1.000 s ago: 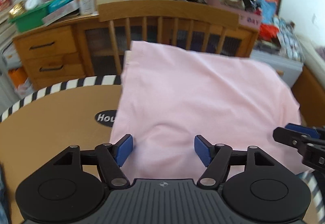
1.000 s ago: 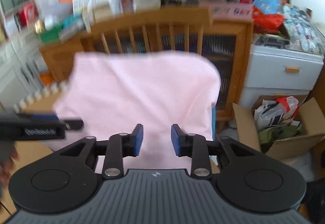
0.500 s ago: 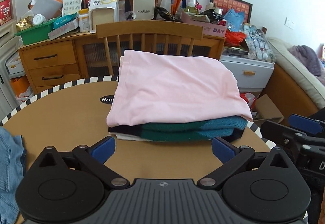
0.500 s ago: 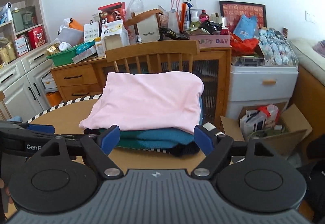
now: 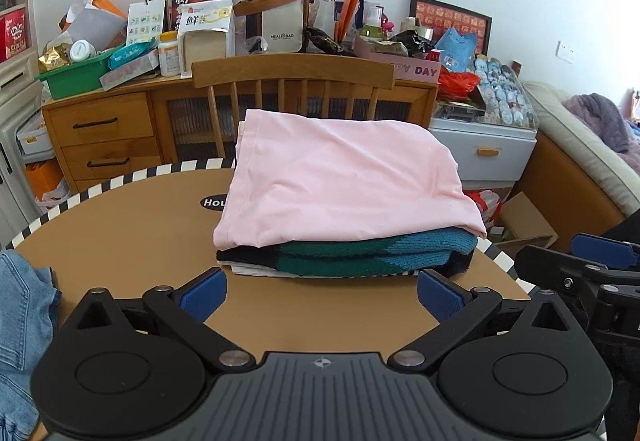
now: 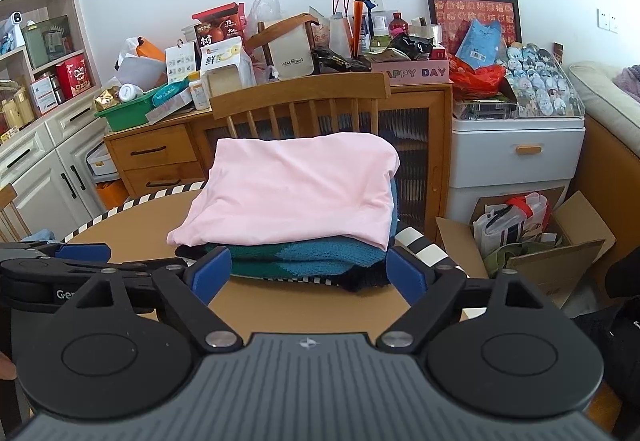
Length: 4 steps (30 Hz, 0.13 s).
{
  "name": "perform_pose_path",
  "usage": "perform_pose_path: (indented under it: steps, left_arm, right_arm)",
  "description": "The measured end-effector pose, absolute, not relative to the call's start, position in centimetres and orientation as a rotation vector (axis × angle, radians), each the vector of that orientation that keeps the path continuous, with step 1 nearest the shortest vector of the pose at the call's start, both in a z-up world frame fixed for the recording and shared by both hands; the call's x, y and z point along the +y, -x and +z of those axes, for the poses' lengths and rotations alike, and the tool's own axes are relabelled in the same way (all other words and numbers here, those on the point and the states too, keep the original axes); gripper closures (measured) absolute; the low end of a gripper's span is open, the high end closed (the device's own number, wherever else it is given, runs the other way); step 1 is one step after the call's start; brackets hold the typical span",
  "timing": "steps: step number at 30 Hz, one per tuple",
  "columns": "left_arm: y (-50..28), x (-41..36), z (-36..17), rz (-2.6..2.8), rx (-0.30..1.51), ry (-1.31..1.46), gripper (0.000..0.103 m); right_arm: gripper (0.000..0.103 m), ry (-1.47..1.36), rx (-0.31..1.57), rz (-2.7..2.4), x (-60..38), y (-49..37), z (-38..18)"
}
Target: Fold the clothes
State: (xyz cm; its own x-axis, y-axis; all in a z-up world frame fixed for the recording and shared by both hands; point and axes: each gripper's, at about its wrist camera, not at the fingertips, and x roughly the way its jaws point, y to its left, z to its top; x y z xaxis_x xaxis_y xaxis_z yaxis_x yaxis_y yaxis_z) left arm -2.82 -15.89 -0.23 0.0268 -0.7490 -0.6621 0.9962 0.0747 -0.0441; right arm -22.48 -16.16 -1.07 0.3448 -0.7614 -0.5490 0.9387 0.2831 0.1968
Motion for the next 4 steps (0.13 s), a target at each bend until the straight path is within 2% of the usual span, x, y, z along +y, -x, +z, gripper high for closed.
perform_pose_path:
  steps: [4]
  left_arm:
    - [2.85,-16.01,-0.51,-1.435,0.628,-0.519,0.000]
  right_arm:
    - [0.015,-0.544,0.384,-1.185,-16.25,22.65,-1.11]
